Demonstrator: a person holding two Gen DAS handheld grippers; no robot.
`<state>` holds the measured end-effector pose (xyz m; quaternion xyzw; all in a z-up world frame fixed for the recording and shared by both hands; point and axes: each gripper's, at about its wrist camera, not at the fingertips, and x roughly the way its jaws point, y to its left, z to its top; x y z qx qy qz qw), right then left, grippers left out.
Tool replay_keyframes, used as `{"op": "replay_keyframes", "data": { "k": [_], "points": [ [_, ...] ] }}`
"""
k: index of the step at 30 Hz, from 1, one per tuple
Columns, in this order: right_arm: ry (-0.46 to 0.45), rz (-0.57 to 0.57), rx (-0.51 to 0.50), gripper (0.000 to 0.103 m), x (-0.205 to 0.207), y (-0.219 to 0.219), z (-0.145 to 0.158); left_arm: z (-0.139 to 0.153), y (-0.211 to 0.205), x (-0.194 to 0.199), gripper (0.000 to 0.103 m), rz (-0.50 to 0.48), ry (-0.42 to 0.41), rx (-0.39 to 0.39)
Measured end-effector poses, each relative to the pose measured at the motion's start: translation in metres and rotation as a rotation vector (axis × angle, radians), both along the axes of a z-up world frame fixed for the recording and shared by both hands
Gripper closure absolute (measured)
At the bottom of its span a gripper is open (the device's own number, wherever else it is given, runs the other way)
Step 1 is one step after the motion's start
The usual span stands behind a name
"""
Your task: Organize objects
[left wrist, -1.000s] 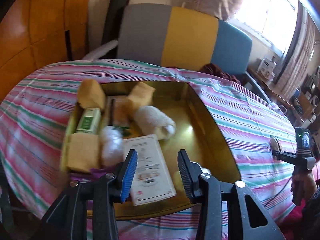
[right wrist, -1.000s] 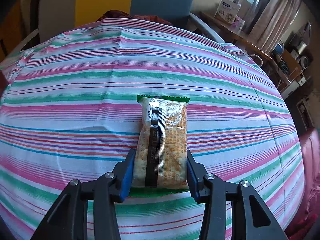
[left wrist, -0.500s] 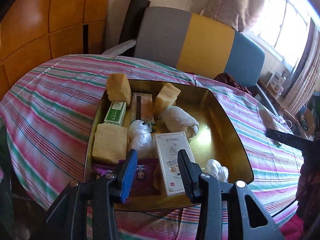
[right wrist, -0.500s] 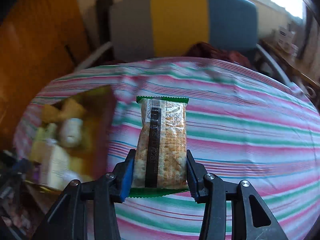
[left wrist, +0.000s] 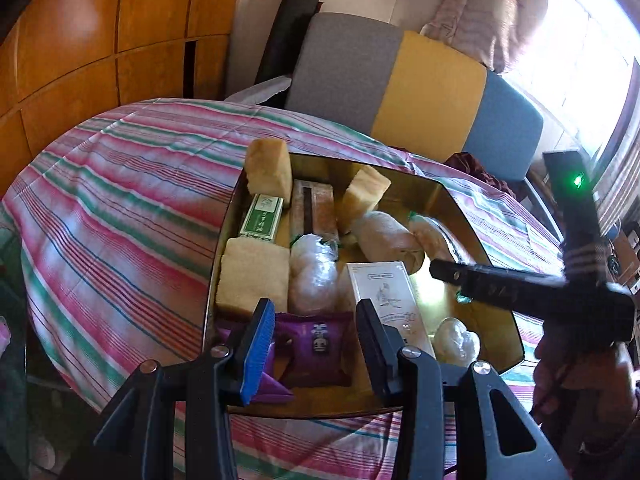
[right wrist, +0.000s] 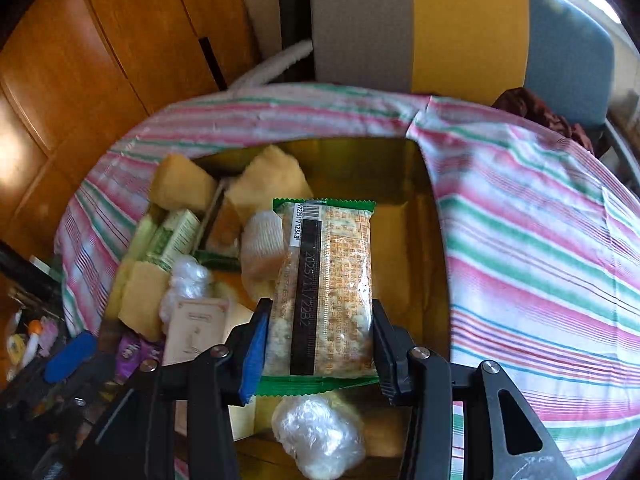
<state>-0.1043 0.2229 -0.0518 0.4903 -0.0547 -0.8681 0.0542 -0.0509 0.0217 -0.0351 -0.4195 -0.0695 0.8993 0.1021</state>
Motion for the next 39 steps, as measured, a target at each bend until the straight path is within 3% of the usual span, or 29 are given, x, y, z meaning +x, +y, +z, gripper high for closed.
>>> {"op": "replay_keyframes", "data": {
  "k": [8,14,19,22,26,32,35,39],
  "points": [
    [-0.023,0.013,0.036,0.052,0.003,-0.002,-0.017,-0.005,0.0,-0.001,0.059,0.022,-0.019,-0.031],
    [0.007,0.0,0.017,0.048,0.012,0.005,-0.011,0.003,0.004,0.003,0.053,0.047,0.021,-0.092],
    [0.092,-0.013,0.048,0.036,0.03,0.001,0.004,0.019,0.006,0.01,0.05,0.061,0.081,-0.126],
    [0.155,-0.023,0.085,0.027,0.044,-0.001,0.014,0.027,0.01,0.017,0.038,0.061,0.119,-0.145],
    [0.224,-0.04,0.123,0.02,0.065,-0.003,0.024,0.038,0.015,0.027,0.032,0.051,0.166,-0.155],
    [0.29,-0.052,0.161,0.018,0.096,-0.005,0.033,0.047,0.022,0.04,0.021,0.069,0.202,-0.169],
    [0.311,-0.067,0.157,0.018,0.111,-0.004,0.033,0.048,0.027,0.043,0.021,0.089,0.212,-0.212],
    [0.316,-0.087,0.137,0.018,0.123,0.0,0.031,0.045,0.024,0.047,0.021,0.107,0.201,-0.199]
  ]
}}
